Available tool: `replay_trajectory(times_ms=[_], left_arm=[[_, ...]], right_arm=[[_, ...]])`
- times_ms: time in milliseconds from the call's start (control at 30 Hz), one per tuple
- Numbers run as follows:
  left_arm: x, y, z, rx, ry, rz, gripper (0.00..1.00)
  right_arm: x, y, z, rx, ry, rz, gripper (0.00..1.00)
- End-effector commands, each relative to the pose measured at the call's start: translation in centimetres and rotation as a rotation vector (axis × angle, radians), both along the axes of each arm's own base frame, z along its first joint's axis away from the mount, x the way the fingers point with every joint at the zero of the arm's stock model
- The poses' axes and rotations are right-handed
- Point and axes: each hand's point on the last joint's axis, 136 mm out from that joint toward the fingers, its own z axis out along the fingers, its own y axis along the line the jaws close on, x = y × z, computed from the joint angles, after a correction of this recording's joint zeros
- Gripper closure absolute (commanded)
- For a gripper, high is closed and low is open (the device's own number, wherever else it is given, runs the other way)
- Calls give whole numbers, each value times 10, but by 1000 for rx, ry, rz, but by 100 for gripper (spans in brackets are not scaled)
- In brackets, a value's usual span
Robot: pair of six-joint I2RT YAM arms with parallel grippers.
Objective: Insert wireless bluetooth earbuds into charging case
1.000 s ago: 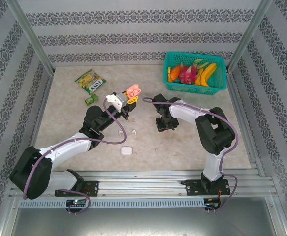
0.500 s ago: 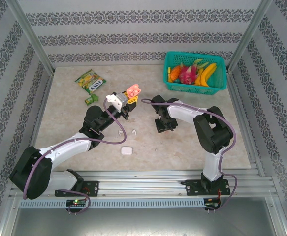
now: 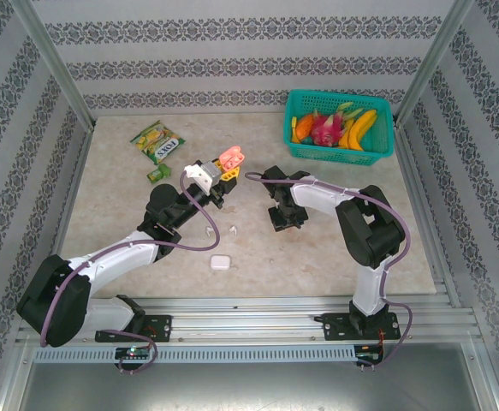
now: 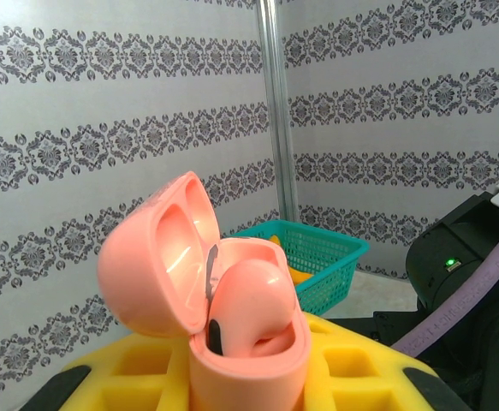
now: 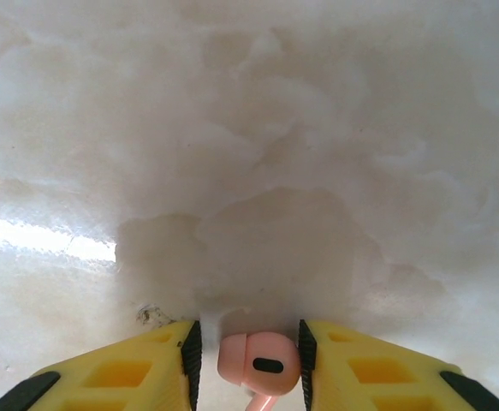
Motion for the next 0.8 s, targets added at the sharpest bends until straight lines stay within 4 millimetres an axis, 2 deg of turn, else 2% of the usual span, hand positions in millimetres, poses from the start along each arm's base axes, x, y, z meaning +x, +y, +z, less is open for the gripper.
replay_trajectory(times_ms=[0, 767], left_arm=[[-4, -1, 3, 0, -23, -2, 100], [-3, -3, 4, -5, -16, -9, 100]], right_arm=[[-4, -5, -5, -23, 1, -18, 64], [-6, -16, 0, -4, -10, -48, 72]])
